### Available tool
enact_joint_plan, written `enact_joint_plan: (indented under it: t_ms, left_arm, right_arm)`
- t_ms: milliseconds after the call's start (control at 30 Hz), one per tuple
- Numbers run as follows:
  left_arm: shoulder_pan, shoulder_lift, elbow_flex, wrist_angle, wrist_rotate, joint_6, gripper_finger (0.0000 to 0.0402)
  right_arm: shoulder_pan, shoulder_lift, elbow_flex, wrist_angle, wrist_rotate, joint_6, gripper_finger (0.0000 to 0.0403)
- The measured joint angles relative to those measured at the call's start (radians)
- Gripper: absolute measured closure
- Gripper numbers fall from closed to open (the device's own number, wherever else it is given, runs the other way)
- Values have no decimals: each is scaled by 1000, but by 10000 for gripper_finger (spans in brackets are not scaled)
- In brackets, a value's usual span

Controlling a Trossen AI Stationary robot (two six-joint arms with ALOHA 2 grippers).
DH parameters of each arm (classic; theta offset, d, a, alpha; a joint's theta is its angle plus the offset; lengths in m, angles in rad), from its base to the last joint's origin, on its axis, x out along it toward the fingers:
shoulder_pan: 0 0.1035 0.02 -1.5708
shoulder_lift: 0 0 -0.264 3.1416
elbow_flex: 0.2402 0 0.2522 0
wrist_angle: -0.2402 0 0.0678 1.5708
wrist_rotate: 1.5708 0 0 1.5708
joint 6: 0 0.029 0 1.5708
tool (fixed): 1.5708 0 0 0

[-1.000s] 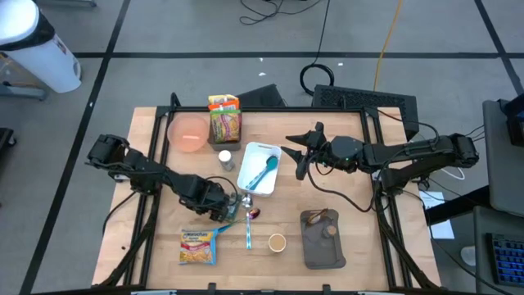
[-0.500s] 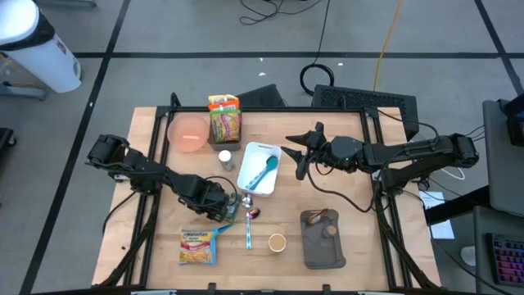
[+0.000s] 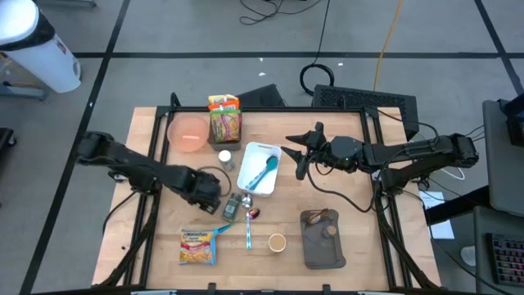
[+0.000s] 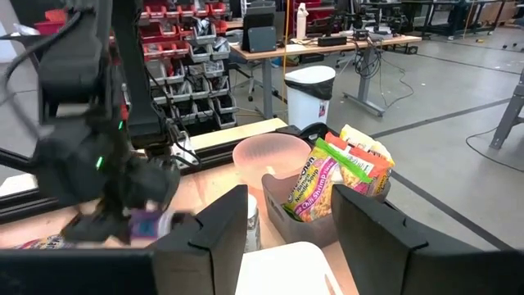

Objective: Pick & Place Food Item
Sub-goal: Put the black seasoning bottle into the bottom black bin

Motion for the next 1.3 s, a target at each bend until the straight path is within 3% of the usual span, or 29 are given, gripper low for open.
enact_joint_plan:
  t_ms: [233, 300, 400, 500, 700, 1033, 1167, 1300]
  left_arm:
    - [78, -289, 0, -1, -154, 10, 196]
    - [95, -364, 1, 49, -217, 84, 196]
    - [112, -455, 2, 188, -296, 217, 196]
    - [134, -499, 2, 357, -302, 377, 196]
    - [183, -471, 2, 617, -183, 582, 196]
    - [251, -279, 20, 768, 158, 610, 196]
    - [255, -206, 126, 666, 273, 680, 196]
    - [258, -119, 294, 416, 303, 822, 196]
  right_arm:
    - [0, 0, 0, 1, 0, 3, 234]
    - [0, 0, 0, 1, -4, 19, 234]
    - [-1, 0, 0, 33, -91, 52, 234]
    - [-7, 1, 0, 96, -184, 90, 234]
    - [-44, 28, 1, 241, -371, 226, 232]
    - [-133, 96, 2, 278, -591, 378, 165]
    - [-186, 97, 47, 173, -754, 387, 132]
    - [-215, 97, 122, 11, -855, 357, 109]
